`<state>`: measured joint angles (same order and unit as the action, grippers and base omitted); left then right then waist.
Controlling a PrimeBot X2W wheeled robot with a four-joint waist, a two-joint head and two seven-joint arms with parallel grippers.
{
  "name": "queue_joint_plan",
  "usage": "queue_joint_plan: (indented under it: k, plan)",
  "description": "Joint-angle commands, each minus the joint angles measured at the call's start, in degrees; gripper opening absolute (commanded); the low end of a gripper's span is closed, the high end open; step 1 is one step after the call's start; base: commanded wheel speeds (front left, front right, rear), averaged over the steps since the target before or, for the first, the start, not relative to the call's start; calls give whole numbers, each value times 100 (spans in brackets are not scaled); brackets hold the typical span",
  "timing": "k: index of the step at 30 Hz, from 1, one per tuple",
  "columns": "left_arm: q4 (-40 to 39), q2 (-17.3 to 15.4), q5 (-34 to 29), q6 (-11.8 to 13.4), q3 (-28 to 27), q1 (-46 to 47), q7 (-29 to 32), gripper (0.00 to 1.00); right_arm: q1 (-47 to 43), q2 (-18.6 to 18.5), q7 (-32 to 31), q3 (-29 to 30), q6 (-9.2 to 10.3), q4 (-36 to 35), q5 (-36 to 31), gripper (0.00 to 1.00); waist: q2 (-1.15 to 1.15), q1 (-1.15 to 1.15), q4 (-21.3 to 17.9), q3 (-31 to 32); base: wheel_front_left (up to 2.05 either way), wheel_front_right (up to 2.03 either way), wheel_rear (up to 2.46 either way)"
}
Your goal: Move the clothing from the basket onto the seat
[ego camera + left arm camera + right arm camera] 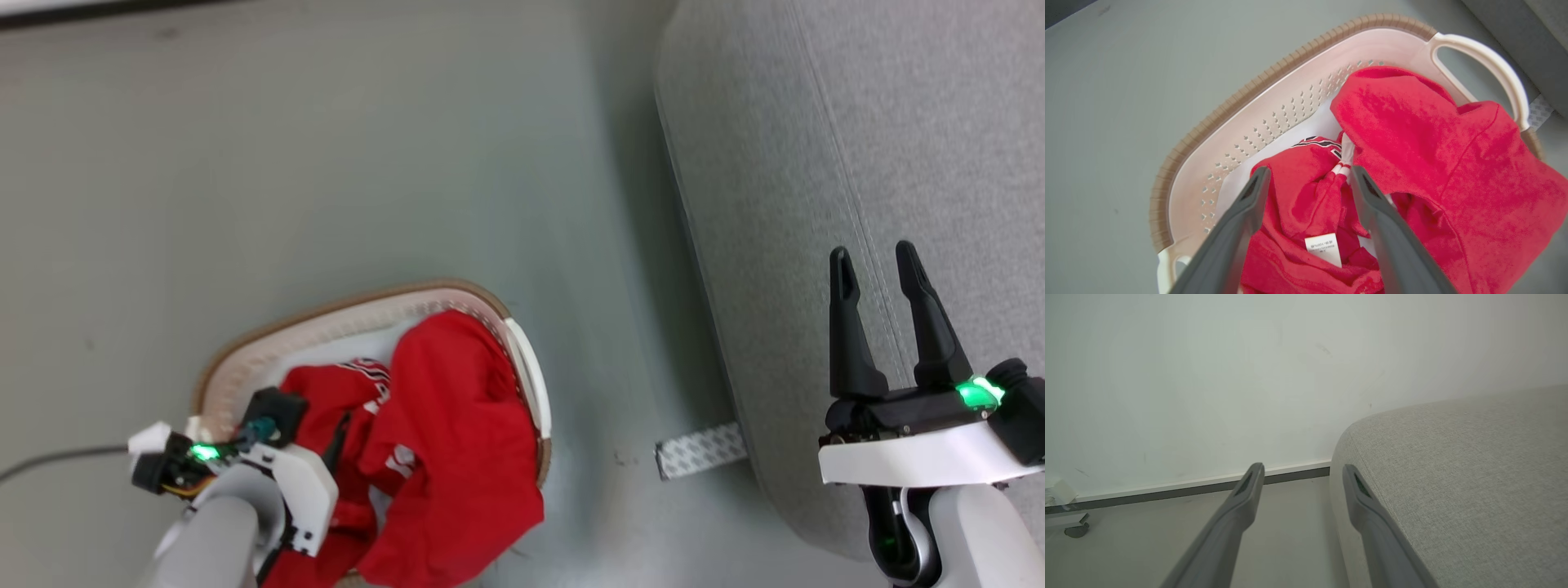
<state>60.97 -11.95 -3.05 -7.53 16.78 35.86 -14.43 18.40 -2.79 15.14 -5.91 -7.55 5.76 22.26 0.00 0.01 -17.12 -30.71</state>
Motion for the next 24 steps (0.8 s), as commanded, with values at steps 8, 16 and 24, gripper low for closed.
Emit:
queue_joint_plan:
  k: [8,16,24]
  plan:
    - [967,-240,-273,11,566,598,326,100,230,-18,2,-79,12,-135,261,100,0,-1,-333,-708,0,0,0]
    - [1208,-478,-564,11,1180,926,734,100,389,-19,2,-132,12,-185,466,100,0,-1,-486,-1185,0,0,0]
    - [1279,-623,-577,11,1589,1051,1237,100,488,-17,2,-222,12,-227,607,100,0,-1,-594,-1461,0,0,0]
